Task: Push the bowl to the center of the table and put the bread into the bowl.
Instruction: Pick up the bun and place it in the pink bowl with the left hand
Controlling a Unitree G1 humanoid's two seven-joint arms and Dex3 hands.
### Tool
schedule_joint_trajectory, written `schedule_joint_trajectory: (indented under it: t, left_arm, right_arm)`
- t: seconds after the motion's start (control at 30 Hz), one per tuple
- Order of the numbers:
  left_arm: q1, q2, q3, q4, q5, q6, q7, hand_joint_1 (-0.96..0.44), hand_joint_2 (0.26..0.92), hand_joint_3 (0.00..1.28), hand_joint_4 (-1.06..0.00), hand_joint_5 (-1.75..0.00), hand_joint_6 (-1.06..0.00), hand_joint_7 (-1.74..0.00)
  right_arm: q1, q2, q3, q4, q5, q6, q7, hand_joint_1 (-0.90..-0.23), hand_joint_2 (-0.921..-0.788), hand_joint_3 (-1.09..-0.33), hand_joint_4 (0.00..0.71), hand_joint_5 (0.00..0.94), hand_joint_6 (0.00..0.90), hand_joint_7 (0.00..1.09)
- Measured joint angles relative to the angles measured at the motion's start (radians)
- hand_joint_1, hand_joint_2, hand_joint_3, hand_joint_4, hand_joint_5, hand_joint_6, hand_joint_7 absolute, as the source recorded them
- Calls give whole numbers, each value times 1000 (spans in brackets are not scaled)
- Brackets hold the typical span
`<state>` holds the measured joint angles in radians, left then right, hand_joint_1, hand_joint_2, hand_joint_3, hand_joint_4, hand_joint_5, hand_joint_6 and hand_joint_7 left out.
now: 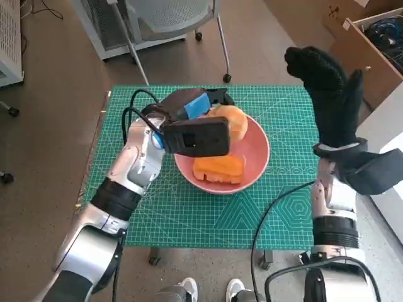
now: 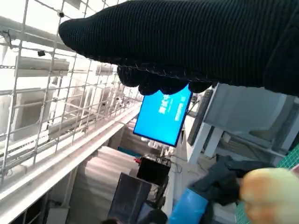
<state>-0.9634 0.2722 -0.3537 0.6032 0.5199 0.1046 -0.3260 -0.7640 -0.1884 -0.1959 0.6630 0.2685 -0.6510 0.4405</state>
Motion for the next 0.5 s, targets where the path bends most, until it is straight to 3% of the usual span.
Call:
schedule_joint_trajectory:
  t: [0.2, 0.5]
  left_arm:
    - [0, 7, 60, 46, -97, -92, -17, -798, 921, 123, -3, 0, -99, -47]
    - [5, 6, 195, 65, -287, -127, -65, -817, 921, 242, 1, 1, -60, -21]
  right_arm:
    - [0, 0, 4, -14, -2, 9, -16, -675, -921, -845, 215, 0, 296, 38]
    - [-1, 1, 12, -20, -7, 22, -32, -692, -921, -823, 219, 2, 295, 38]
